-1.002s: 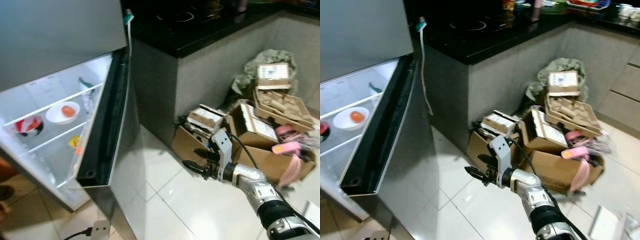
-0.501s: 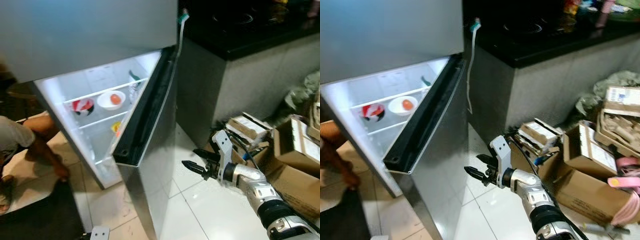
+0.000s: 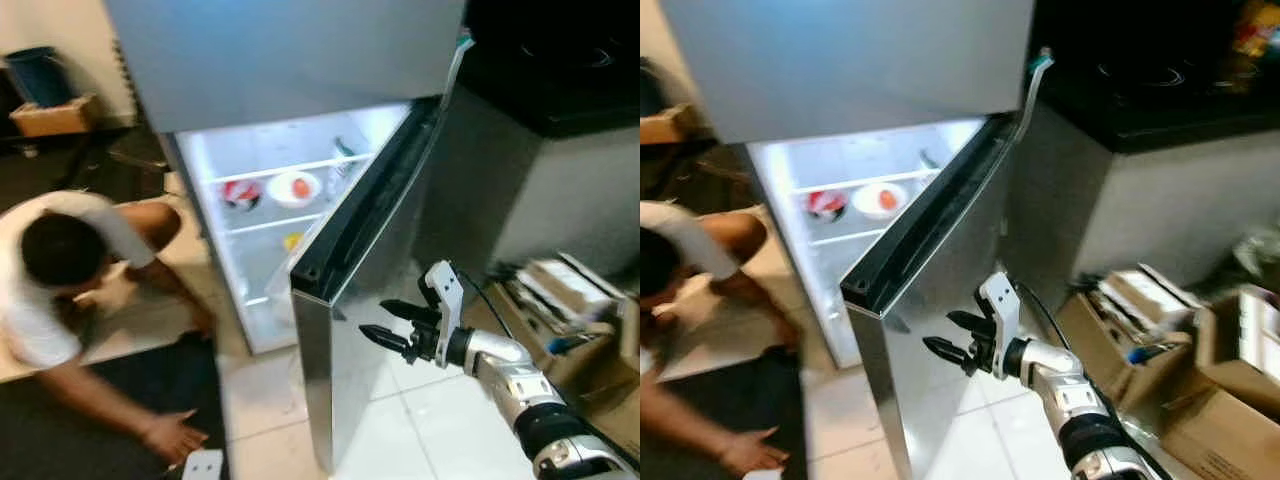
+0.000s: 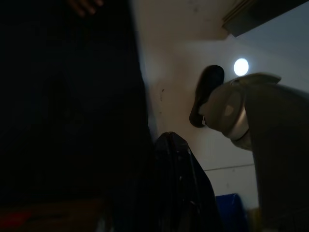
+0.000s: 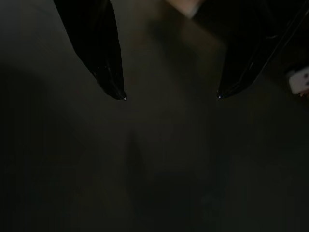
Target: Restocking fridge
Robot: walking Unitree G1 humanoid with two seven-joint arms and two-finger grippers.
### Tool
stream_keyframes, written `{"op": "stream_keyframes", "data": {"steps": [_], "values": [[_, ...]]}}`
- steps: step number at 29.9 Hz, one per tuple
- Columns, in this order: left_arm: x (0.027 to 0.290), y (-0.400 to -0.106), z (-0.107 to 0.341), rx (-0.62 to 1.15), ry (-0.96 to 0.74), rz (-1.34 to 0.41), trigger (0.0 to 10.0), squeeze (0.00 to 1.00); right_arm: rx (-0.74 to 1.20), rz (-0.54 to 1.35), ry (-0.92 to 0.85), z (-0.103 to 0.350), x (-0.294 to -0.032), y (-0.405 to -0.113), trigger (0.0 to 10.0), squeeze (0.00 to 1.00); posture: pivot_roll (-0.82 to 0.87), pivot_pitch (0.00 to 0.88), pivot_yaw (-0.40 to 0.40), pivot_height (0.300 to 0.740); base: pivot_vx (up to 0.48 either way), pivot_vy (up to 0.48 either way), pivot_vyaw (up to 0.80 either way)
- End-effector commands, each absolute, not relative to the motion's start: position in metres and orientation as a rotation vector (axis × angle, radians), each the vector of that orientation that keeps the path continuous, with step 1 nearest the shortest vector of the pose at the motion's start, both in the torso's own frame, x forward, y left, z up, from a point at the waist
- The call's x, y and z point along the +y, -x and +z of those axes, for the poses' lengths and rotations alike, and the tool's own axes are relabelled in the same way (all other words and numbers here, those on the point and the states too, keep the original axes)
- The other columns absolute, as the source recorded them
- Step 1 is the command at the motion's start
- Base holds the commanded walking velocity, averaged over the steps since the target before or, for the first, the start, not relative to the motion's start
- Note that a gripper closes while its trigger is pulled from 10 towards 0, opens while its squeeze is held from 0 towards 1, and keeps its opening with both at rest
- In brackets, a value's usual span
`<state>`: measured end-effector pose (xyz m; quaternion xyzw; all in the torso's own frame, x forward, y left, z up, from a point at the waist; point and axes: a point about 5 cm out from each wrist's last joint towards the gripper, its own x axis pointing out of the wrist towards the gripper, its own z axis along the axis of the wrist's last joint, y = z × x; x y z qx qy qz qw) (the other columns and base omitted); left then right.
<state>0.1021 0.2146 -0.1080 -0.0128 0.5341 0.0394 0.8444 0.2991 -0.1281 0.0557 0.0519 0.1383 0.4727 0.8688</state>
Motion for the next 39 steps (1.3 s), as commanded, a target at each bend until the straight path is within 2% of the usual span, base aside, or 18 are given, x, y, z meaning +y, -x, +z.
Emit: {"op": "stream_keyframes", "data": {"steps": [1, 8, 13, 17, 21, 25, 28, 31, 33, 35, 39], "values": [[0.210, -0.095, -0.111, 1.160, 0.028, 0.065, 10.0, 0.00, 0.282, 1.029, -0.109, 0.059, -0.127, -0.298, 10.0, 0.00, -0.11, 0.000, -0.034, 0.740, 0.000, 0.000, 0.74], [0.210, -0.095, -0.111, 1.162, 0.027, 0.060, 10.0, 0.00, 0.262, 1.053, -0.106, 0.065, -0.124, -0.299, 10.0, 0.00, -0.11, 0.000, -0.034, 0.740, 0.000, 0.000, 0.74], [0.209, -0.094, -0.111, 1.161, 0.026, 0.057, 10.0, 0.00, 0.233, 1.043, -0.074, 0.071, -0.113, -0.305, 10.0, 0.00, -0.11, 0.000, -0.035, 0.740, 0.000, 0.000, 0.41], [0.209, -0.095, -0.111, 1.156, 0.032, 0.051, 10.0, 0.00, 0.188, 0.927, -0.006, 0.083, -0.101, -0.326, 10.0, 0.00, -0.11, 0.000, -0.035, 0.740, 0.000, 0.000, 0.00], [0.208, -0.095, -0.111, 1.150, 0.045, 0.042, 10.0, 0.00, 0.182, 0.789, 0.057, 0.089, -0.104, -0.341, 10.0, 0.00, -0.10, 0.000, -0.038, 0.740, 0.000, 0.000, 0.00], [0.207, -0.095, -0.111, 1.148, 0.051, 0.037, 10.0, 0.00, 0.232, 0.699, 0.107, 0.084, -0.112, -0.345, 10.0, 0.00, -0.10, 0.000, -0.044, 0.740, 0.000, 0.000, 0.00], [0.207, -0.095, -0.111, 1.148, 0.051, 0.037, 10.0, 0.00, 0.232, 0.699, 0.107, 0.084, -0.112, -0.345, 10.0, 0.00, -0.10, 0.000, -0.044, 0.740, 0.000, 0.000, 0.00], [0.207, -0.094, -0.111, 1.158, 0.051, 0.037, 10.0, 0.00, 0.427, 0.633, 0.267, 0.045, -0.137, -0.327, 10.0, 0.00, -0.10, 0.000, -0.042, 0.740, 0.000, -0.296, 0.00], [0.208, -0.093, -0.111, 1.161, 0.050, 0.036, 10.0, 0.00, 0.486, 0.624, 0.313, 0.032, -0.146, -0.318, 10.0, 0.00, -0.11, 0.000, -0.040, 0.740, 0.000, -0.461, 0.00], [0.208, -0.093, -0.111, 1.161, 0.050, 0.036, 10.0, 0.00, 0.486, 0.624, 0.313, 0.032, -0.146, -0.318, 10.0, 0.00, -0.11, 0.000, -0.040, 0.740, 0.000, -0.461, 0.00], [0.208, -0.093, -0.111, 1.162, 0.053, 0.034, 10.0, 0.00, 0.568, 0.624, 0.353, 0.008, -0.158, -0.297, 10.0, 0.00, -0.11, 0.000, -0.035, 0.740, 0.000, -0.459, 0.00]]}}
